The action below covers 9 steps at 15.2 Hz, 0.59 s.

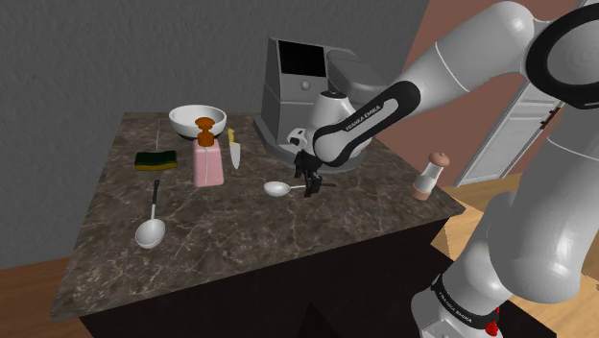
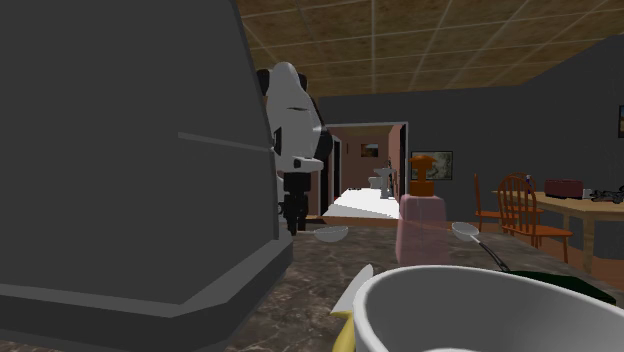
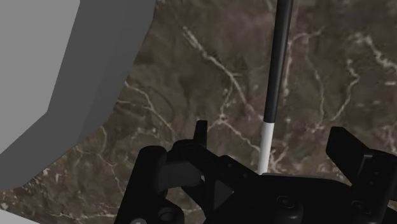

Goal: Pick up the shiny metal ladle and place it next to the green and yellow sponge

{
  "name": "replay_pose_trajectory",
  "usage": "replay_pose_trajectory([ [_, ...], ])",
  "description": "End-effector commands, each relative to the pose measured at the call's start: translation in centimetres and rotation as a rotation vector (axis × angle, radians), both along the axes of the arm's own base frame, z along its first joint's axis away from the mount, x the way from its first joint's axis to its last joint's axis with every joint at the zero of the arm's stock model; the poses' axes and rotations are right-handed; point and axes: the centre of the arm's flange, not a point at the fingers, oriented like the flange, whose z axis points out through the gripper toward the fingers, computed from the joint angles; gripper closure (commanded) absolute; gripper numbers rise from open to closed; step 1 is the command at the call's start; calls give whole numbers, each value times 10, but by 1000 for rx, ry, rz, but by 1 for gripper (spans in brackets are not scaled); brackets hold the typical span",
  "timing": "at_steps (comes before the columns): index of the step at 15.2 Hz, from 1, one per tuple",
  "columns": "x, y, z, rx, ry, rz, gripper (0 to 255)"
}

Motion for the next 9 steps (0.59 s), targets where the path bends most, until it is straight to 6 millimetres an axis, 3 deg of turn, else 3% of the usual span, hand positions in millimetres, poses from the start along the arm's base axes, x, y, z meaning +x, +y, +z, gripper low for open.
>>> replay_pose_trajectory([
  [1,0,0,-1,0,0,0,0],
  [5,0,0,-1,0,0,0,0],
  [6,0,0,-1,0,0,0,255],
  [9,0,0,-1,0,0,0,255],
])
